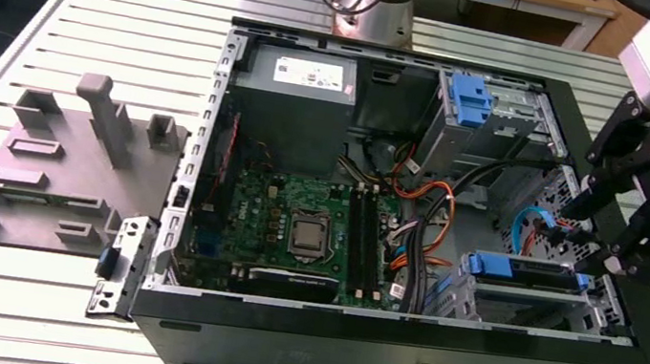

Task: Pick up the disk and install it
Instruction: 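Insert the disk into the insertion slot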

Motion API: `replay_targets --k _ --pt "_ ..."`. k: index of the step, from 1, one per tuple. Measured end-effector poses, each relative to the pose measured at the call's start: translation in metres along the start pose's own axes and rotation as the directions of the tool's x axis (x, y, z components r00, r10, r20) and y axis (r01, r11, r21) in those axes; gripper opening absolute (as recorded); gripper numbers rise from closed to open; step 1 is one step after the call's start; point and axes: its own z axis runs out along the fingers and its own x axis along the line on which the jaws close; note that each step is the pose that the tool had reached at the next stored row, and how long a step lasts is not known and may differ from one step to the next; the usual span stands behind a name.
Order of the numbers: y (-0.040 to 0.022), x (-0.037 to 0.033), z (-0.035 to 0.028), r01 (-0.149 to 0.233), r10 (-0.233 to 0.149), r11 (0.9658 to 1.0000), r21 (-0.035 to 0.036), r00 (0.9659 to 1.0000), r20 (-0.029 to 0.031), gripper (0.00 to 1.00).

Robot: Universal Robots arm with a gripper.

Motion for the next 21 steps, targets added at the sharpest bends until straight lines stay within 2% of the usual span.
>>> replay_targets --k 4,12,15,17,21 --pt "0.0 0.0 0.0012 0.0 0.0 1.0 0.0 1.0 0.0003 0.54" --pt "0.001 -0.0023 0.0154 0.0 0.0 1.0 0.0025 1.0 0.0001 0.54" --pt "0.0019 -0.0069 0.0205 0.0 0.0 1.0 0.0033 1.0 0.0 0.54" --pt "0.0022 -0.0102 0.0219 0.001 -0.001 1.0 0.0036 1.0 -0.0001 0.54" --pt "0.0024 -0.0101 0.0223 0.001 -0.001 1.0 0.0036 1.0 -0.0001 0.54"
